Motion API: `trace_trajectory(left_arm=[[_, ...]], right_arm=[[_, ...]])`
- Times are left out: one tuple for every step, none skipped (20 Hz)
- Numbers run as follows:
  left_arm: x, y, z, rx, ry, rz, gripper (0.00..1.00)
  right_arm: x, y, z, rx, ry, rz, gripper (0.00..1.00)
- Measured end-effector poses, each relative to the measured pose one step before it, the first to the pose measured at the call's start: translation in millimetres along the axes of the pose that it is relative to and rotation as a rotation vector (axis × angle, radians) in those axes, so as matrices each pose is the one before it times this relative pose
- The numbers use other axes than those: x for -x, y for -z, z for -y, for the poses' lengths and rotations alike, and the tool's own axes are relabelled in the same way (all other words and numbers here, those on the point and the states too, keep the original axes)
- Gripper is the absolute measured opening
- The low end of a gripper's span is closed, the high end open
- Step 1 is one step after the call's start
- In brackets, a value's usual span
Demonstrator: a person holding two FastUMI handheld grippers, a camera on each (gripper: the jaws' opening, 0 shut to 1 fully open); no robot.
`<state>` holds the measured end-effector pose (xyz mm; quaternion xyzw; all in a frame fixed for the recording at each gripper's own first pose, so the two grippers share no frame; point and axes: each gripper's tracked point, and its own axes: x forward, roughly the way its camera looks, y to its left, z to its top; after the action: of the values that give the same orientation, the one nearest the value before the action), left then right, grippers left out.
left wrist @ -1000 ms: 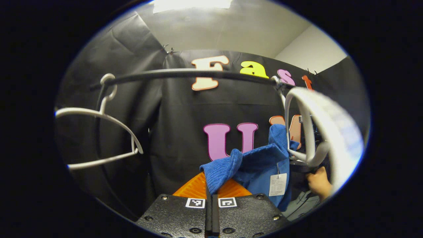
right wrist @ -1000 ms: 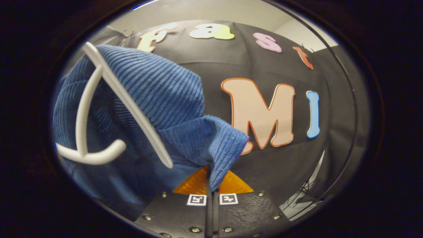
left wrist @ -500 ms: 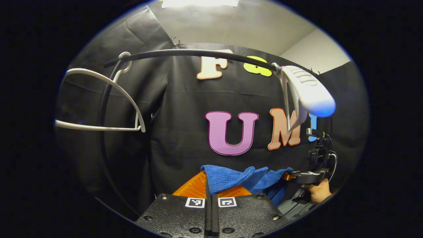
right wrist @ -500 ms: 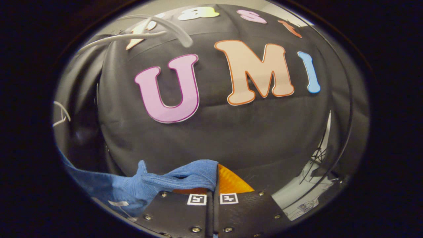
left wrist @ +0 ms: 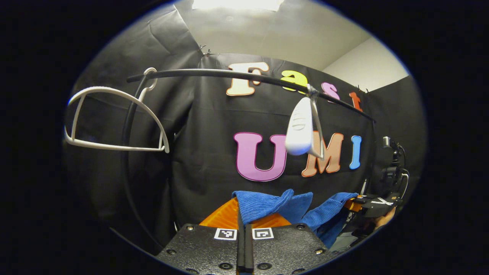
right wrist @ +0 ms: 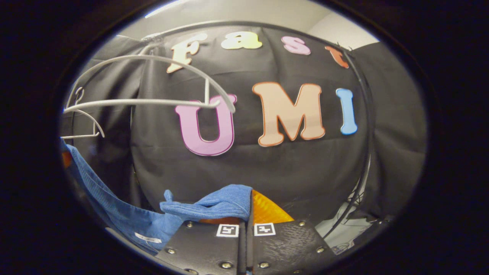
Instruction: Grasp the clothes on the hanger with both hands and then place them into the laundry hamper below.
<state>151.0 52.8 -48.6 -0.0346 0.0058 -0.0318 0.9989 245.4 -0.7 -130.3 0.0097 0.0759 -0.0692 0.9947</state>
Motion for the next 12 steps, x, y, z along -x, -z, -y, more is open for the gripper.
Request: trace_trajectory(left_arm=[[3.1,-4.09,6.01,-0.00168,0.01056,0.00561,0.0],[4.62,-3.52,6.48,-0.00688,0.00944,0.00353,0.0],[3.35,-2.73,5.77,-0.00518,0.01158,0.00157,0.0],[2.14,-0.73,4.59,0.00087,0.01014,-0.00231,0.0],[1.9,-1.72,5.12,0.00113,0.00941,0.00069,0.0],[2.47,-1.25,3.96,-0.00041,0.00618,0.00037,0.0],[3.38,-2.17,3.75,-0.00224,0.00319,0.00252,0.0],[4.73,-2.18,3.39,0.00022,0.00528,0.00237,0.0],[2.37,-1.56,2.34,0.00127,0.00453,0.00239,0.0],[1.94,-2.45,3.05,0.00871,0.00191,0.00776,0.0],[1.47,-1.84,1.21,0.00544,-0.00008,0.00009,0.0],[3.01,-2.71,2.96,0.00443,0.00455,0.00545,0.0]], right_arm=[[12.96,-11.07,-1.95,-0.00871,-0.00573,0.02233,0.0],[10.15,-11.3,-1.44,-0.00978,-0.00098,0.01812,0.01],[7.35,-9.6,0.52,-0.00476,0.00746,0.01287,0.01],[8.48,-9.26,0.0,0.00321,0.00481,0.01125,0.01],[8.75,-9.7,-2.26,0.00265,-0.0044,0.01693,0.01],[10.21,-10.86,-1.83,0.00003,-0.00062,0.02397,0.01],[8.89,-6.68,-2.84,-0.00686,-0.00582,0.01116,0.01],[8.58,-6.6,-3.08,-0.00346,-0.00388,0.00785,0.01],[7.68,-6.02,-2.6,-0.00147,-0.00497,0.00703,0.01],[7.07,-4.69,-4.22,-0.00359,-0.01301,0.00549,0.0],[5.84,-4.7,-4.07,-0.00986,-0.01193,0.00766,0.01],[6.93,-3.33,-5.09,-0.01132,-0.01152,0.0059,0.01]])
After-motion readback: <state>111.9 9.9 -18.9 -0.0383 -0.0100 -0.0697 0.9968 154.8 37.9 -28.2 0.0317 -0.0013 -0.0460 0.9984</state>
